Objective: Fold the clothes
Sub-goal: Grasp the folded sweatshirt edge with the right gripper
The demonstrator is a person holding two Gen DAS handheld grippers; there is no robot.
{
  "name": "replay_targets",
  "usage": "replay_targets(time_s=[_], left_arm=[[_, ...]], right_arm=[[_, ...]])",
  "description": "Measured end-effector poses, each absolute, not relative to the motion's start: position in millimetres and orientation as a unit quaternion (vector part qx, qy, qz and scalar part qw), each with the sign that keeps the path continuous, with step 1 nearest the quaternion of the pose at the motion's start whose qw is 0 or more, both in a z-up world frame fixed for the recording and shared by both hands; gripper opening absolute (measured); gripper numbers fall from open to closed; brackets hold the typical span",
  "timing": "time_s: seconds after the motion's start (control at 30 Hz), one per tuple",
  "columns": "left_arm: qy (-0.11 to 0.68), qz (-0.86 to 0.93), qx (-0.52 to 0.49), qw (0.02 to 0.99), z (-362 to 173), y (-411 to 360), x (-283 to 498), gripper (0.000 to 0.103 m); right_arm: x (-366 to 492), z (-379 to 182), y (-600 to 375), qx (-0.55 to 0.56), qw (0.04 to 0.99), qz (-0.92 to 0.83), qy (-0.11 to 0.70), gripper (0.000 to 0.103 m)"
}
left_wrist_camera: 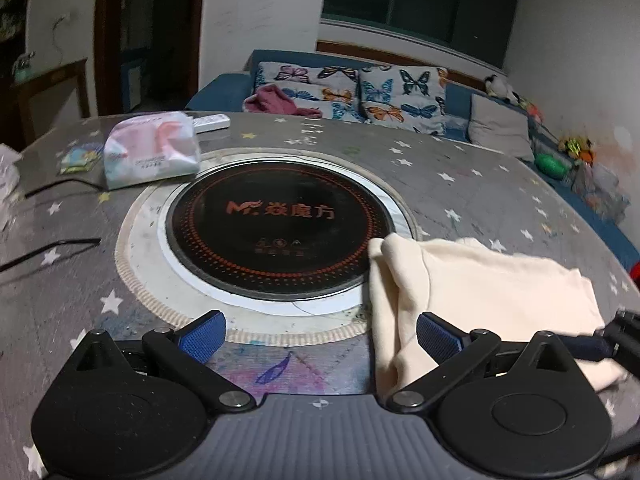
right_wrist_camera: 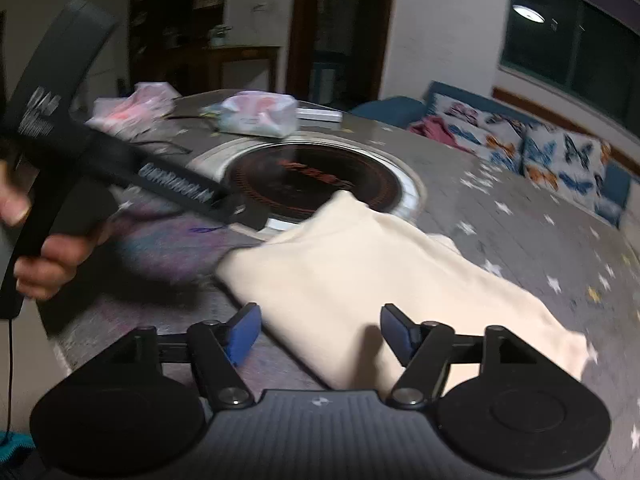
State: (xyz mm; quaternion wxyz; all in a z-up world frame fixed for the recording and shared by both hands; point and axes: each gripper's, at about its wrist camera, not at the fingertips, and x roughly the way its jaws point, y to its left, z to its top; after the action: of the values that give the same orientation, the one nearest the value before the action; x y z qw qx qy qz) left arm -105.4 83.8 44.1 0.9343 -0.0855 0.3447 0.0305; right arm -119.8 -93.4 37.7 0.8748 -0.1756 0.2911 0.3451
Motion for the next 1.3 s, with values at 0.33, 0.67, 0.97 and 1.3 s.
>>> replay_targets(time_s=[0.33,0.67,0.97,1.3], left_arm=[[0.354,0.041,-0.137,0.924,46,98,-105,0.103],[0.356,0.009,-0.198,0.913,53,104,-99,0.103],[0.368,-0.027,-0.274,0.888,49,96,-85,0.103],[0.394,-0.055,-0.35,0.848,36,80,-65,0.093]], right_arm=[[-141,30,-48,-0.264,0.846,0.39,0.251,0.062],[-138,17,-21,-0.312,0.837,0.379,0.24,0.024],[-123,39,-46,-0.211,0.864,0.377,0.259,0.008],[-111,61,-90,-0.096,0.878,0.378,0.278,0.007]])
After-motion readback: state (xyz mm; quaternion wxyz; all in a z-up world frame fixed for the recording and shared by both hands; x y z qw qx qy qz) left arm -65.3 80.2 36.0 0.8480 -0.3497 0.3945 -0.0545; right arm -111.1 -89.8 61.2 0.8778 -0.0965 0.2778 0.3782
